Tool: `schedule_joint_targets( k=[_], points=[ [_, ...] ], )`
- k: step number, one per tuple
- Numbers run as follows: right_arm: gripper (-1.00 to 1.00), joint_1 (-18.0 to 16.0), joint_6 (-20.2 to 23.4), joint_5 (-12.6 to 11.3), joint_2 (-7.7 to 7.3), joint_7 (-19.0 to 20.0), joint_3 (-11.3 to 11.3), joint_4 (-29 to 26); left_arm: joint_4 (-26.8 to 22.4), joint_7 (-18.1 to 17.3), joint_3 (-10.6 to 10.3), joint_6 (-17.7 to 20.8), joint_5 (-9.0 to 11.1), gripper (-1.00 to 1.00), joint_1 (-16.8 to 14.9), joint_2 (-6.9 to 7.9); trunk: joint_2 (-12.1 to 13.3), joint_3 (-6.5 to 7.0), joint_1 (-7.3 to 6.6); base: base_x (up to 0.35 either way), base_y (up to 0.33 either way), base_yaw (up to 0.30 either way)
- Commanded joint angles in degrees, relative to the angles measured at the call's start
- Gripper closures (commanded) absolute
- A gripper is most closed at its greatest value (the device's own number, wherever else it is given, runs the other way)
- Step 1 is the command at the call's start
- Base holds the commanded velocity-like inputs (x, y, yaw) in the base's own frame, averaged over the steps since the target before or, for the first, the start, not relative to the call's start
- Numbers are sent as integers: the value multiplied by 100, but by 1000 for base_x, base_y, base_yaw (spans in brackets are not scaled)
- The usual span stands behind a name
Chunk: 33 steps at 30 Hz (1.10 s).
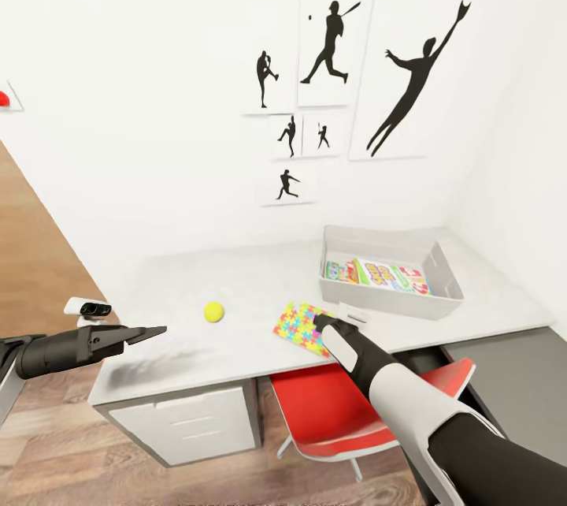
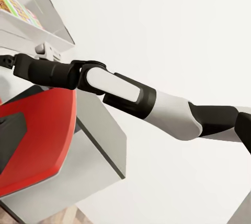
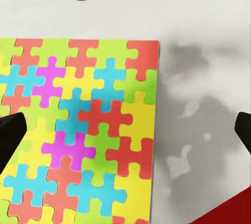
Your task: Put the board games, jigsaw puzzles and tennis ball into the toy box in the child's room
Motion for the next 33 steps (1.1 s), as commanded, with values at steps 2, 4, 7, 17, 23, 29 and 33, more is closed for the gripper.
schedule_joint_targets(
  k=[2,4,7,17,23,29,33],
  points=[
    [-100,-9,45,-27,-2,40,41,-9,-1,-21,-2,61,-1,-100,-4,2,-13,-31,3,0,0,0],
    [-100,-19,100,-36,2,190,39,-9,-1,-21,-2,61,-1,-100,-4,2,-13,-49,3,0,0,0],
    [-100,-32,262,-40,3,307,32,-9,-1,-21,-2,61,-1,-100,-4,3,-13,-77,3,0,0,0],
    [-100,-60,382,-45,4,323,12,-19,-1,-21,-2,61,-1,-100,-4,2,-13,-171,3,0,0,0],
    [-100,-64,487,-42,4,314,11,-41,-1,-21,-2,61,-1,-100,-4,2,-13,-227,3,0,0,0],
    [-100,-64,502,-42,4,313,-17,-44,-1,-21,-2,61,-1,-100,-4,2,-13,-283,3,0,0,0],
    [-100,-64,502,-42,4,318,-20,-47,-1,-21,-2,61,-1,-100,-4,2,-13,-318,3,0,0,0]
  ],
)
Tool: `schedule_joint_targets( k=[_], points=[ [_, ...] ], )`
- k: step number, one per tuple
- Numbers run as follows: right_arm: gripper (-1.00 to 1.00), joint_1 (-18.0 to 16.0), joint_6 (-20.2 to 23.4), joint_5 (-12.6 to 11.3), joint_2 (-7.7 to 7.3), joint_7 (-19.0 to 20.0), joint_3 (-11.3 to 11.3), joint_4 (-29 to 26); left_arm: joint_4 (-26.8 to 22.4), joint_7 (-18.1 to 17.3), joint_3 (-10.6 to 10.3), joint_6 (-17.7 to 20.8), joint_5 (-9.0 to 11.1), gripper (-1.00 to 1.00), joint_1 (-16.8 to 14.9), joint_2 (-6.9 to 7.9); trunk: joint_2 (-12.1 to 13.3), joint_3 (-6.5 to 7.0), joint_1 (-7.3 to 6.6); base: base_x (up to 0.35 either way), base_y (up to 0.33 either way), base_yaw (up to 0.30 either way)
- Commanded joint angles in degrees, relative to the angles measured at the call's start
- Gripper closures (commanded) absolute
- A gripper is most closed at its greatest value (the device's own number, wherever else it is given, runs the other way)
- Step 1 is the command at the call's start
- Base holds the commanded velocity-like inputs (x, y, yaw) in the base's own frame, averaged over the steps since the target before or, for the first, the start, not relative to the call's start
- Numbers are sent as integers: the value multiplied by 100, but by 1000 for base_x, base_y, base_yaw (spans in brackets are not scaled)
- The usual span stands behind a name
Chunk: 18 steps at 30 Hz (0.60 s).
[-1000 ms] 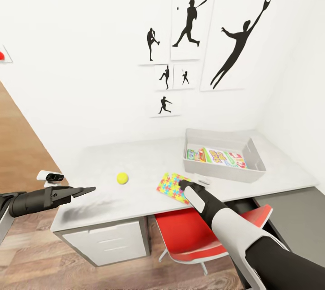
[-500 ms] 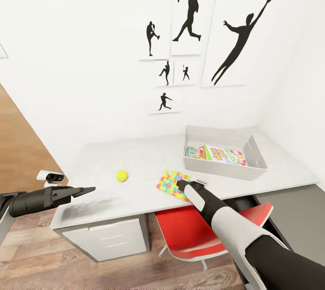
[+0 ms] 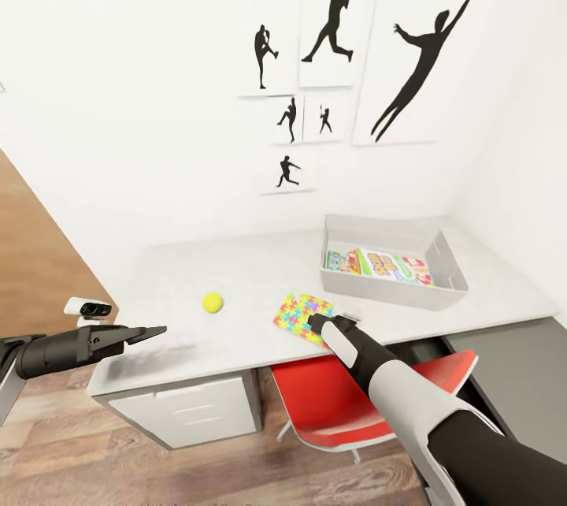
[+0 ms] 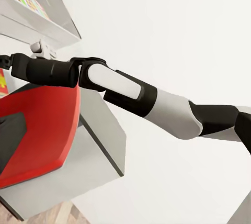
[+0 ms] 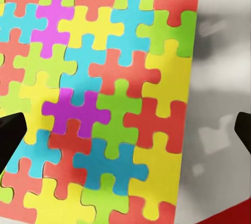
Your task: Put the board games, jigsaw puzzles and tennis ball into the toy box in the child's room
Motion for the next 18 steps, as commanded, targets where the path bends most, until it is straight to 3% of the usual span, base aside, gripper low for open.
schedule_joint_targets(
  k=[1,18],
  points=[
    [-100,-7,24,-28,-5,-34,44,-13,-1,-21,-2,61,-1,-100,-4,2,-12,-16,3,0,0,0],
    [-100,-7,18,-27,4,-40,41,-24,-1,-21,-2,61,-1,-100,-4,3,-12,-27,3,0,5,0]
  ],
)
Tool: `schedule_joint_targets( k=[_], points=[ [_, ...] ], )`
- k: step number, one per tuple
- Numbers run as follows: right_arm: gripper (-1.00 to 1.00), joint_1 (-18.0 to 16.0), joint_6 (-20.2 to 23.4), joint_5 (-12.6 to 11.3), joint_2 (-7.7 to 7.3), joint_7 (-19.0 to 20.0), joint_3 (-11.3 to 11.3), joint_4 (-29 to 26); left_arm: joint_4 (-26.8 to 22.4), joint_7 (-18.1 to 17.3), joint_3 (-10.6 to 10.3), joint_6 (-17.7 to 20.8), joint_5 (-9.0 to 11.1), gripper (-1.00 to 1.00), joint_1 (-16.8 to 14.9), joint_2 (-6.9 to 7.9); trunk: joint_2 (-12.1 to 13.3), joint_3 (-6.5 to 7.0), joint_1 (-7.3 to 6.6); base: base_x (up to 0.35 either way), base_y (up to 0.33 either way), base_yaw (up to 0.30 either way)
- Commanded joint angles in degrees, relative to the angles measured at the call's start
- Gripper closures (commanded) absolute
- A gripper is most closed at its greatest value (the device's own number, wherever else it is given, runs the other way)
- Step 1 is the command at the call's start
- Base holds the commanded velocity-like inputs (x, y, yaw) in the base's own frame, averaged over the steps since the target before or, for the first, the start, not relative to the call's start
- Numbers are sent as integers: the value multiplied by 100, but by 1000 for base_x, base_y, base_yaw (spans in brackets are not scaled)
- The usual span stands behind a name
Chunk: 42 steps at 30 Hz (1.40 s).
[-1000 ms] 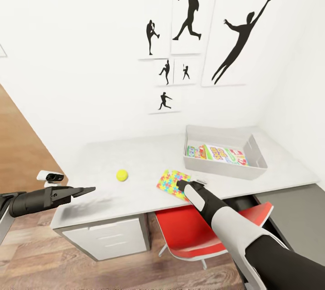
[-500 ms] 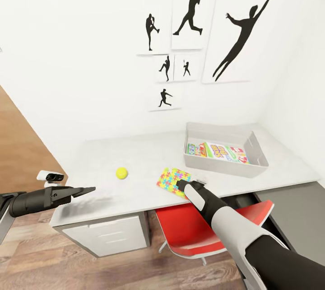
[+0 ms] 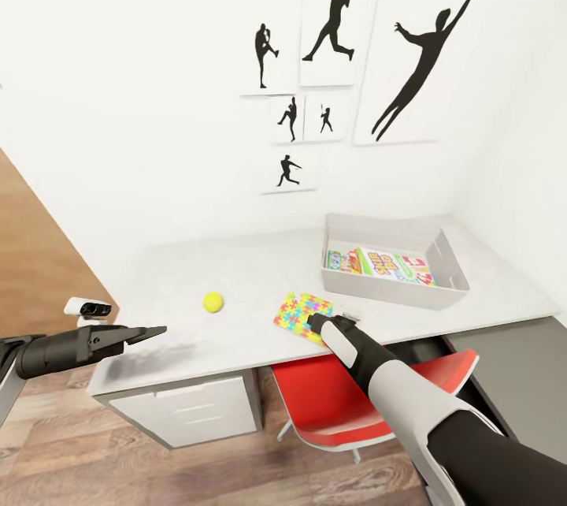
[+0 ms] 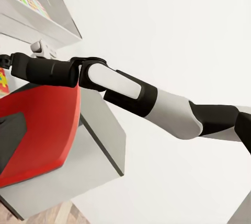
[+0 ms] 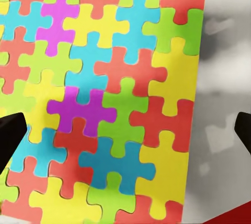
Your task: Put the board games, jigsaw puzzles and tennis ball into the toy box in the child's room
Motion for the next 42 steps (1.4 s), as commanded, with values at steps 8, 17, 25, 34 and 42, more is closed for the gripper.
schedule_joint_targets(
  k=[8,17,25,34,42],
  points=[
    [-100,-5,28,-28,-5,-29,45,-9,-1,-21,-2,61,-1,-100,-4,3,-11,-11,3,0,84,0],
    [-100,-7,28,-28,-5,-18,46,-9,-1,-21,-2,61,-1,-100,-4,1,-11,-11,3,0,15,0],
    [-100,-5,28,-28,-5,-17,45,-9,-1,-21,-2,61,-1,-100,-4,1,-11,-11,3,0,62,0],
    [-100,-3,28,-28,-5,-17,47,-9,-1,-21,-2,61,-1,-100,-4,1,-11,-11,3,-2,60,0],
    [-100,-2,28,-28,-5,-17,46,-9,-1,-21,-2,61,-1,-100,-4,2,-11,-11,3,-132,110,0]
  ],
)
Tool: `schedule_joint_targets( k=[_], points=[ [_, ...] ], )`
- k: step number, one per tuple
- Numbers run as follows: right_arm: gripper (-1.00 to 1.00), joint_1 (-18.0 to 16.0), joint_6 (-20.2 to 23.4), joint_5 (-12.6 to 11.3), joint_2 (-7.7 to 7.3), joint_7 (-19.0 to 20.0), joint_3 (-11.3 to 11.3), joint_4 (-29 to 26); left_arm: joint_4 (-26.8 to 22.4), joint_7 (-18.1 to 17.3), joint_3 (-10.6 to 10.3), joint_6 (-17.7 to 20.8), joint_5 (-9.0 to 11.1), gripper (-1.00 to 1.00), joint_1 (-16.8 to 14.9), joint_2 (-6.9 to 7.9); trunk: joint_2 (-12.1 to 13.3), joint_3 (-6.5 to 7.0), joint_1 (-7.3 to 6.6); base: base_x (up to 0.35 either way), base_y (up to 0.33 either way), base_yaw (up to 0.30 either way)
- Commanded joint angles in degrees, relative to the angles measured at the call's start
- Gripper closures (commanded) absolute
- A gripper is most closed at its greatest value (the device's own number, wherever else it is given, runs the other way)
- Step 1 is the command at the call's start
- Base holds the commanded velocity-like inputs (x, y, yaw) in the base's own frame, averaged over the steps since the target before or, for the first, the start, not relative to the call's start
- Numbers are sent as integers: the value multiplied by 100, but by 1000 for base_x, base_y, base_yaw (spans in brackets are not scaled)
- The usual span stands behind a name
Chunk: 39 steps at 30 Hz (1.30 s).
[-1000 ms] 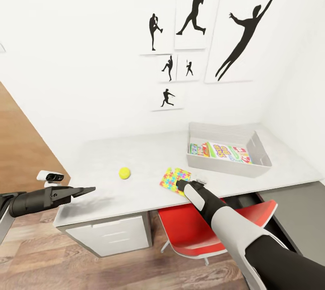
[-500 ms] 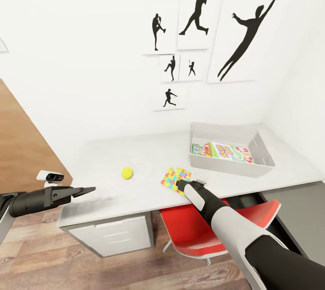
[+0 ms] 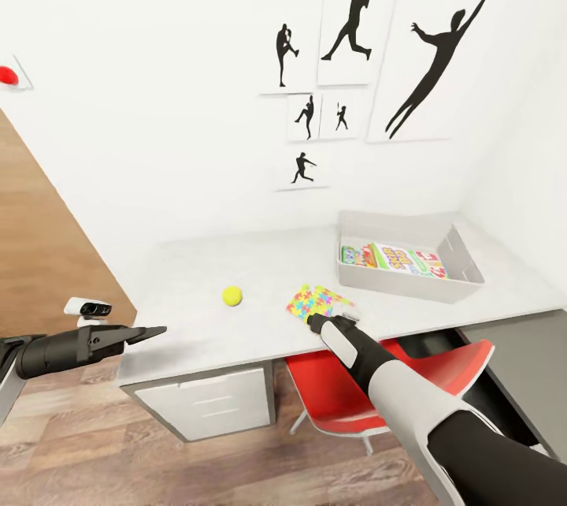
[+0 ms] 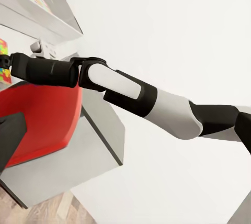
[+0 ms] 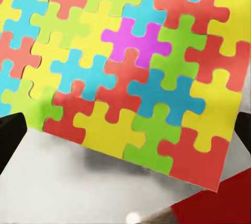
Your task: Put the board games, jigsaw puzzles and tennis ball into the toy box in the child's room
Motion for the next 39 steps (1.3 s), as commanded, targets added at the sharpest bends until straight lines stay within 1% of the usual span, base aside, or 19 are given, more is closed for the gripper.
schedule_joint_targets(
  k=[1,5,10,16,24,32,39],
  points=[
    [-100,-8,25,-28,-4,-44,45,-8,0,-21,-2,61,-1,-100,-4,2,-12,-12,2,-182,136,0],
    [-100,-7,25,-28,-4,-44,50,-8,0,-21,-2,64,-1,-100,-4,3,-12,-12,2,-173,160,0],
    [-100,-10,25,-28,-4,-44,46,-8,0,-21,-2,61,-1,-100,-4,2,-12,-12,2,-38,52,0],
    [-100,-11,25,-20,-5,-44,46,-8,0,-21,-2,61,-1,-100,-4,2,-12,-12,2,-3,-133,0],
    [-100,-11,25,-19,-4,-44,45,-8,0,-21,-2,61,-1,-100,-4,2,-12,-12,2,0,-29,0],
    [-100,-11,26,-20,-4,-44,45,-8,0,-21,-2,61,-1,-100,-4,2,-12,-12,2,133,-1,0],
    [-100,-11,25,-19,-4,-44,45,-16,0,-21,-2,56,-1,-100,-4,2,-12,-12,2,49,-3,0]
  ],
)
